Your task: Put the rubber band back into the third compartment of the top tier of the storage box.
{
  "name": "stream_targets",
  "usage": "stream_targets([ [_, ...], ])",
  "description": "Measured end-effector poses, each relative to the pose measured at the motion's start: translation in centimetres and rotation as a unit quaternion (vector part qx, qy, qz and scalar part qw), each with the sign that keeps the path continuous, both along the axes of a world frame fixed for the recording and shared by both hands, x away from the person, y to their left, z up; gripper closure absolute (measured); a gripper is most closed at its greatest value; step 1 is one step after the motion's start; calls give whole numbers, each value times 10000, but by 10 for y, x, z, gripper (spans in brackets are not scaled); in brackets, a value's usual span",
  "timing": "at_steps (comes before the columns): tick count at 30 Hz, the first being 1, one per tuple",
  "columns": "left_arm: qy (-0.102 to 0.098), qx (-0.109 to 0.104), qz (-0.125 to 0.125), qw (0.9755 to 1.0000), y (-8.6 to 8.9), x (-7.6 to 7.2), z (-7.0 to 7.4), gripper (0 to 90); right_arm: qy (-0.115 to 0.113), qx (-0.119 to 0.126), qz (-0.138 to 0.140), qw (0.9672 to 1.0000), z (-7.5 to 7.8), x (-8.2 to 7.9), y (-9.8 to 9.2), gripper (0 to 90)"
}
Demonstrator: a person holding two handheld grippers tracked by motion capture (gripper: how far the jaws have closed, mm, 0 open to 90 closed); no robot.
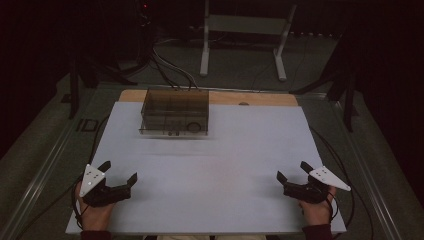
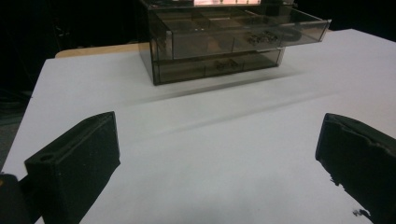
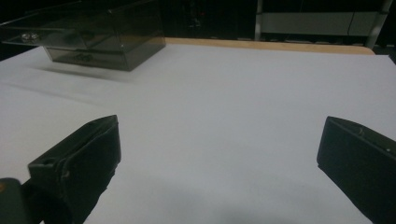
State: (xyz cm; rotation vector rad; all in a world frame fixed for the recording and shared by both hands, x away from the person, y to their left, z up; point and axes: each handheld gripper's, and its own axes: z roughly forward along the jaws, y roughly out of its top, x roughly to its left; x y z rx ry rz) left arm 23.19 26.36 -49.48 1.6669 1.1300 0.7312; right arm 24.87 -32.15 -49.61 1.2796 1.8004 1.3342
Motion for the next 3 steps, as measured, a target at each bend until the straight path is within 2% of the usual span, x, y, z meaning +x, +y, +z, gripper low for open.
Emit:
stream_targets([
  [3,71,75,-11,9999,-3,1,-1,6,103,-117,-7,9999,-2,2,0,0],
])
